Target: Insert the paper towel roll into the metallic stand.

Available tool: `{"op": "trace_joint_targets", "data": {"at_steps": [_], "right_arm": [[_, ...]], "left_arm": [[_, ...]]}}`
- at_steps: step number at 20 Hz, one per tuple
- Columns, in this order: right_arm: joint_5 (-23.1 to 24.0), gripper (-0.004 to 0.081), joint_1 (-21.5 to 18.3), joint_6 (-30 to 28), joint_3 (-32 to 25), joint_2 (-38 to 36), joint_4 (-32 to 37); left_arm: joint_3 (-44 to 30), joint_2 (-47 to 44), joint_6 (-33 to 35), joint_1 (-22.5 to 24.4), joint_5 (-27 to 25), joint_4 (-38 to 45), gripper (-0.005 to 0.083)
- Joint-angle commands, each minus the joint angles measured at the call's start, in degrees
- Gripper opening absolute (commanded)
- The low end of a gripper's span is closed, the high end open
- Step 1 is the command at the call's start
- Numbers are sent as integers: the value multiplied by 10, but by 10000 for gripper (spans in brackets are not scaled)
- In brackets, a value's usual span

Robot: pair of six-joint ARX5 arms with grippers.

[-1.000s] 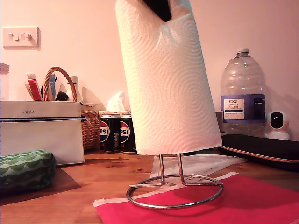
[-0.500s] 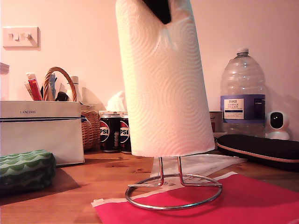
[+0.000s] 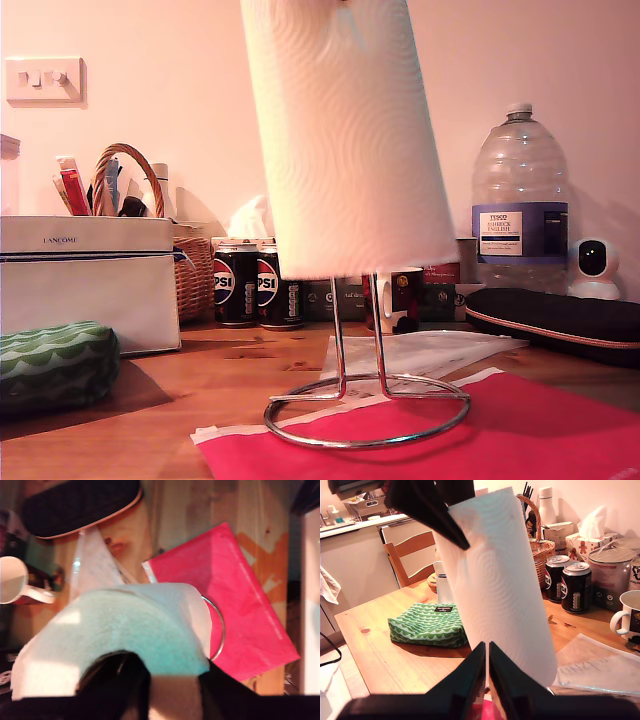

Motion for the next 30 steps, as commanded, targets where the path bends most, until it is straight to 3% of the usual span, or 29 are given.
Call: {"op": "trace_joint_targets", "data": {"at_steps": [1,5,11,14,17,22,25,30], "right_arm": [[1,-13,2,0,3,3,2],[1,-13,2,0,3,3,2],[1,-13,2,0,3,3,2],[3,-13,2,0,3,3,2],[14,-13,2,0,3,3,2],[15,-12,2,0,3,3,8],[26,-13,2,1,3,3,20],[115,-13,2,-18,3,3,16]], "left_arm": [[16,-10,-3,-2,-1,7,172],[16,-10,-14,-2,1,6,248],[16,-10,-18,-6,1,4,245],[17,-17,-18,-6,0,5,141],[25,-28,-18,-4,1,7,-26],[33,-52,-31,-3,1,8,-24],[33,-74,-45,10,44,16,-24],[32,-106,-91,74,130,38,-24]]}}
